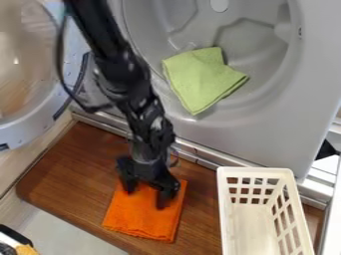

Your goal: Put the orange towel in the white basket

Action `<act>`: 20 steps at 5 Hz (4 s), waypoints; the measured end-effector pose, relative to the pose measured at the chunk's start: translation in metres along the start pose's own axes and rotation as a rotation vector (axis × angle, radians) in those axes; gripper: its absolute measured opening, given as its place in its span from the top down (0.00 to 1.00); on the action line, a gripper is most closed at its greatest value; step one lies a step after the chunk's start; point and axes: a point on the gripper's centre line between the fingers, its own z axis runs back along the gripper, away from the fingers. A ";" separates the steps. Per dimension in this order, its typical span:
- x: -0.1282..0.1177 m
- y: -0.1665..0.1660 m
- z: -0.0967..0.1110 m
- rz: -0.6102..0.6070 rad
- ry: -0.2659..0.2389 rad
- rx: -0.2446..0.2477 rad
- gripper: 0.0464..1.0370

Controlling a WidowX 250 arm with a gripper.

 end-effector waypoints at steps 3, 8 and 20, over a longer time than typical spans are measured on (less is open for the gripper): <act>0.000 -0.002 -0.001 0.034 -0.017 -0.020 0.32; 0.009 -0.040 0.143 0.121 -0.093 -0.093 0.84; -0.017 -0.016 0.000 -0.001 -0.001 -0.046 0.79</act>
